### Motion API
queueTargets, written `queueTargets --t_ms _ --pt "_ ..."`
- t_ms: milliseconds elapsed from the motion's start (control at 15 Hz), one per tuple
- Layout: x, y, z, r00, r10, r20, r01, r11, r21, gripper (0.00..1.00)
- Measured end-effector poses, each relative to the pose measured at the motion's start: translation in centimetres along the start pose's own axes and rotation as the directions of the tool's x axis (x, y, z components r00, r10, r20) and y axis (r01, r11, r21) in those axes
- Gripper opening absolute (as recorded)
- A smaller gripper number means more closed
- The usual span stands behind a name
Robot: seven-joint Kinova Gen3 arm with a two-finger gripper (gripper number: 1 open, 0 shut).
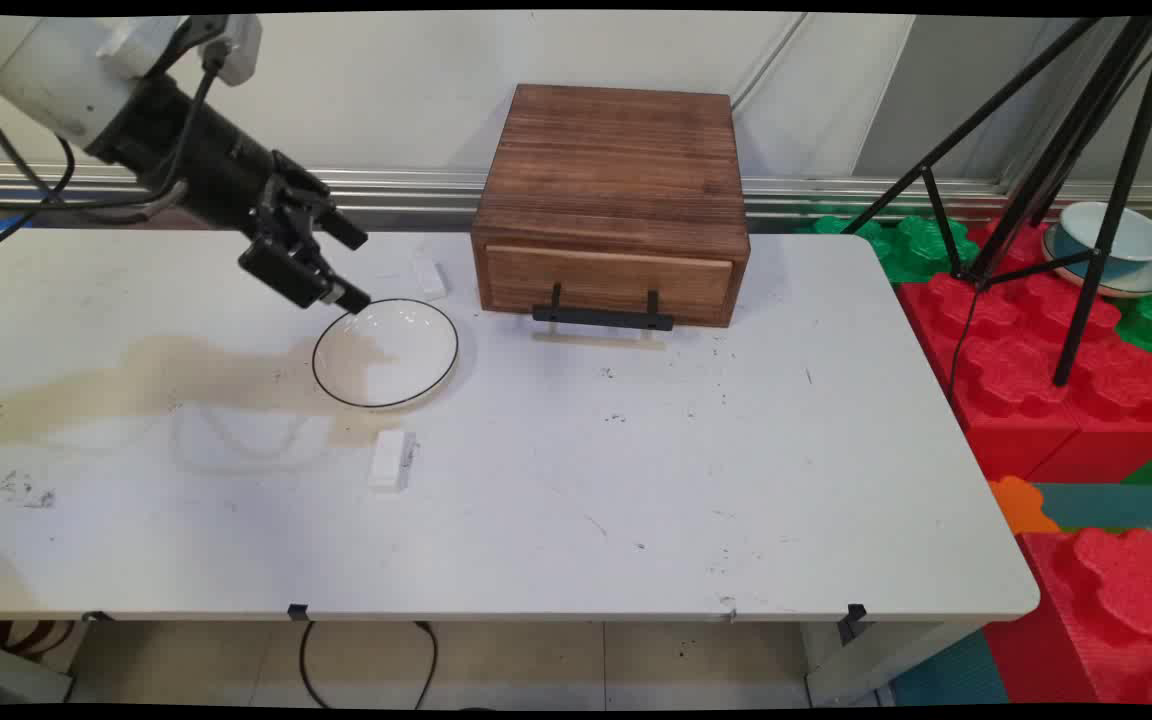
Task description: Open the drawer
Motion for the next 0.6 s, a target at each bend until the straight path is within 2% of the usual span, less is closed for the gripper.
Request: queueTargets --t_ms 600 --pt "4.0 -1.6 2.9 0.998 0.060 -0.025 -0.060 0.998 -0.019 1.00"
